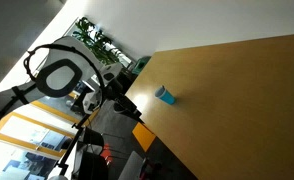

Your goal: Remove the pen from the cup and put it on the table

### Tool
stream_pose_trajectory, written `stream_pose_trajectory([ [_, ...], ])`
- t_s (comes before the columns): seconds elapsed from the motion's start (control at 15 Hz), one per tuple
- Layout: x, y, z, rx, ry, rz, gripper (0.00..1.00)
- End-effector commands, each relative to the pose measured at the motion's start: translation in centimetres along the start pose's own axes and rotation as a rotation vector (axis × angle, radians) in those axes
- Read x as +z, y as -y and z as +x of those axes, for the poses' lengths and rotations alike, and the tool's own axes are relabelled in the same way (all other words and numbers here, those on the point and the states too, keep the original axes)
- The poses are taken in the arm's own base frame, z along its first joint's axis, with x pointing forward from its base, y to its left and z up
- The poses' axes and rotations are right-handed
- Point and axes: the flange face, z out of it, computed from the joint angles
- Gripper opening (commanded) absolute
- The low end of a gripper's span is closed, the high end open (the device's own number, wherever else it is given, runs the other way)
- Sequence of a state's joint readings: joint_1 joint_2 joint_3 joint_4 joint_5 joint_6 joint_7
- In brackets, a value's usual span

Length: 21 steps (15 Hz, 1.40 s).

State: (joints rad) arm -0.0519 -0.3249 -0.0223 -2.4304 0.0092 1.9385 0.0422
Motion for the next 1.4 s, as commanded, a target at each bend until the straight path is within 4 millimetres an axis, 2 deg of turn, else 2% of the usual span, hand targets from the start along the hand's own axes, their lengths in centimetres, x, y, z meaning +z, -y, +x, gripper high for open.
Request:
stream_pose_trajectory([
  [0.0, 0.0, 0.0, 0.0, 0.000, 0.001, 0.000, 1.00],
  [0.33, 0.0, 0.0, 0.0, 0.000, 0.000, 0.000, 1.00],
  [0.53, -0.1, 1.4, 0.0, -0.018, -0.065, -0.022, 1.00],
  [0.93, 1.0, 7.0, 0.9, -0.097, -0.208, -0.052, 1.00],
  [1.33, 2.7, 12.5, 1.7, -0.095, -0.271, -0.008, 1.00],
])
